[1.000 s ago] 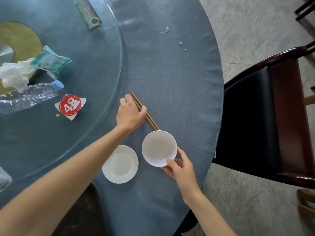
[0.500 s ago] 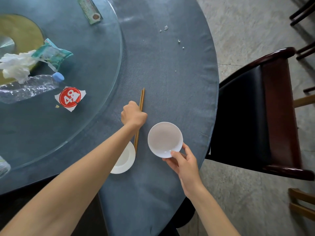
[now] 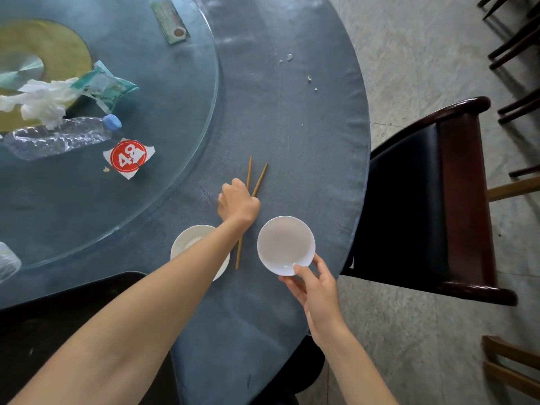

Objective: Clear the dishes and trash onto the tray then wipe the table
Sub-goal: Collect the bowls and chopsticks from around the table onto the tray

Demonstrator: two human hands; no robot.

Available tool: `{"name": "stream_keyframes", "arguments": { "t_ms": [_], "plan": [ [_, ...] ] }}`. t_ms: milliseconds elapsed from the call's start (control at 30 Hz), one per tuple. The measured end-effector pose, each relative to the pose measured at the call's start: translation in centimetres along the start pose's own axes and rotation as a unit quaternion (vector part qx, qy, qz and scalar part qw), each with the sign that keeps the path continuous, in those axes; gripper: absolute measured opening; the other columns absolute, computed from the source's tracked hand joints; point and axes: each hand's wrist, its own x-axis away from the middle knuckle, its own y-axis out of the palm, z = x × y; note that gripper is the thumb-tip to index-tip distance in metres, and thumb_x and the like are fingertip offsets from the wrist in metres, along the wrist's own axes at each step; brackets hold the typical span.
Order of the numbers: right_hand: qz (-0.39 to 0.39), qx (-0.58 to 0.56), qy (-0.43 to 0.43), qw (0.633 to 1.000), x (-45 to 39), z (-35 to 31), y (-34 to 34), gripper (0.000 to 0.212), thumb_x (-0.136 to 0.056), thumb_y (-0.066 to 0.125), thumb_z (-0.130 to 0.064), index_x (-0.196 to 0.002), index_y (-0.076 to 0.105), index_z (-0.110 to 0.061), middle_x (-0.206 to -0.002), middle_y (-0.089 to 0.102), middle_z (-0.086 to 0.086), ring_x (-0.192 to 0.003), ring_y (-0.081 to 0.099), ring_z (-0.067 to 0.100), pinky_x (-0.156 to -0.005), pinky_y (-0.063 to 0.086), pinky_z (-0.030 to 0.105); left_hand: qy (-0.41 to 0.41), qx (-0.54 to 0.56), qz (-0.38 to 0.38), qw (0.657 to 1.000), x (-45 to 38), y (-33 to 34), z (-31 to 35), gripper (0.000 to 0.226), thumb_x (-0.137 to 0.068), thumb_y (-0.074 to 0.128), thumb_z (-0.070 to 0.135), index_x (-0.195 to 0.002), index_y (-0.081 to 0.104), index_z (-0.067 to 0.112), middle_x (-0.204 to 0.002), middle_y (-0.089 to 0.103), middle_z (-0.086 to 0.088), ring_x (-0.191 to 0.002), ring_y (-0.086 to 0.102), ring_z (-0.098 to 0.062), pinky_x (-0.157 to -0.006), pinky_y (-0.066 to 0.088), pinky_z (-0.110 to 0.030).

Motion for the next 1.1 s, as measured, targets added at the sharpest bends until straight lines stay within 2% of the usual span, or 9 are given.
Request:
{"name": "stream_keyframes", "arguments": {
  "t_ms": [233, 400, 500, 667, 767, 867, 967, 1033, 1100],
  "plan": [
    [0.003, 0.001, 0.009, 1.000, 0.3, 0.6, -0.3, 0.038, -0.099, 0.063, -0.007, -0.133, 0.064, -0.024, -0.103, 0.081, 0.005, -0.097, 0.079, 0.026, -0.076, 0.061, 0.019, 0.057, -0.039, 0.022, 0.997, 1.9, 1.1, -0.1, 0.031, -0.092, 0.057, 0.018, -0.117, 0.054, 0.001, -0.122, 0.053, -0.019, -0.115, 0.052, -0.038, -0.088, 0.047, -0.043],
    [0.007, 0.000, 0.003, 1.000, 0.1, 0.4, -0.3, 0.038, -0.099, 0.063, -0.006, -0.132, 0.063, -0.024, -0.100, 0.081, 0.003, -0.096, 0.079, 0.027, -0.075, 0.061, 0.020, 0.058, -0.042, 0.015, 0.997, 2.0, 1.5, -0.2, 0.022, -0.091, 0.056, 0.008, -0.112, 0.060, 0.001, -0.112, 0.065, -0.020, -0.106, 0.062, -0.041, -0.081, 0.048, -0.042],
    [0.004, -0.001, -0.005, 1.000, 0.1, 0.1, -0.6, 0.038, -0.099, 0.062, -0.005, -0.133, 0.063, -0.023, -0.099, 0.081, 0.000, -0.096, 0.079, 0.026, -0.076, 0.061, 0.020, 0.050, -0.002, -0.005, 0.999, 1.8, 1.2, -0.1, 0.020, -0.086, 0.061, 0.008, -0.104, 0.067, 0.004, -0.103, 0.069, -0.018, -0.101, 0.064, -0.040, -0.079, 0.046, -0.037],
    [0.000, 0.001, -0.015, 1.000, 0.5, -0.3, -1.1, 0.039, -0.098, 0.063, -0.007, -0.134, 0.064, -0.022, -0.105, 0.081, 0.001, -0.097, 0.079, 0.028, -0.079, 0.062, 0.022, 0.059, 0.140, -0.024, 0.988, 2.2, -0.5, -0.5, 0.018, -0.082, 0.068, 0.017, -0.095, 0.078, 0.023, -0.088, 0.075, -0.002, -0.094, 0.068, -0.023, -0.090, 0.051, -0.034],
    [-0.009, 0.010, -0.027, 1.000, 1.1, -0.7, -0.9, 0.037, -0.097, 0.064, -0.008, -0.131, 0.067, -0.023, -0.107, 0.081, 0.001, -0.096, 0.079, 0.026, -0.079, 0.061, 0.021, 0.050, 0.243, -0.046, 0.968, 3.5, -2.1, -2.0, 0.019, -0.082, 0.065, 0.015, -0.091, 0.081, 0.018, -0.075, 0.071, -0.001, -0.070, 0.053, -0.016, -0.076, 0.052, -0.031],
    [-0.022, 0.017, -0.038, 0.999, 2.2, -1.0, -0.2, 0.036, -0.097, 0.064, -0.008, -0.129, 0.069, -0.023, -0.110, 0.080, 0.003, -0.097, 0.079, 0.028, -0.078, 0.061, 0.021, 0.038, 0.324, -0.061, 0.943, 5.9, -4.5, -4.0, 0.015, -0.080, 0.059, 0.010, -0.079, 0.073, 0.007, -0.066, 0.046, 0.000, -0.068, 0.036, -0.019, -0.067, 0.038, -0.032],
    [-0.052, 0.033, -0.046, 0.997, 3.8, -0.9, 1.1, 0.036, -0.097, 0.063, -0.008, -0.130, 0.068, -0.021, -0.112, 0.080, 0.004, -0.099, 0.078, 0.027, -0.080, 0.061, 0.022, 0.009, 0.420, -0.051, 0.906, 8.8, -7.2, -7.2, 0.019, -0.086, 0.059, 0.001, -0.080, 0.075, 0.010, -0.076, 0.053, -0.004, -0.071, 0.044, -0.021, -0.071, 0.045, -0.036],
    [-0.078, 0.042, -0.046, 0.995, 5.2, -0.5, 2.2, 0.037, -0.097, 0.063, -0.009, -0.132, 0.066, -0.021, -0.115, 0.079, 0.007, -0.101, 0.078, 0.027, -0.082, 0.062, 0.023, -0.008, 0.482, -0.040, 0.875, 11.1, -9.2, -10.2, 0.023, -0.092, 0.061, -0.003, -0.093, 0.076, 0.015, -0.085, 0.064, -0.009, -0.072, 0.059, -0.021, -0.078, 0.056, -0.037],
    [-0.104, 0.050, -0.045, 0.992, 6.8, 0.3, 3.5, 0.035, -0.098, 0.063, -0.009, -0.131, 0.066, -0.021, -0.117, 0.078, 0.008, -0.102, 0.078, 0.026, -0.082, 0.062, 0.023, -0.015, 0.527, -0.036, 0.849, 13.7, -11.1, -13.7, 0.022, -0.096, 0.062, -0.002, -0.109, 0.074, 0.011, -0.093, 0.071, -0.012, -0.074, 0.070, -0.018, -0.079, 0.061, -0.033]
  ]
}}
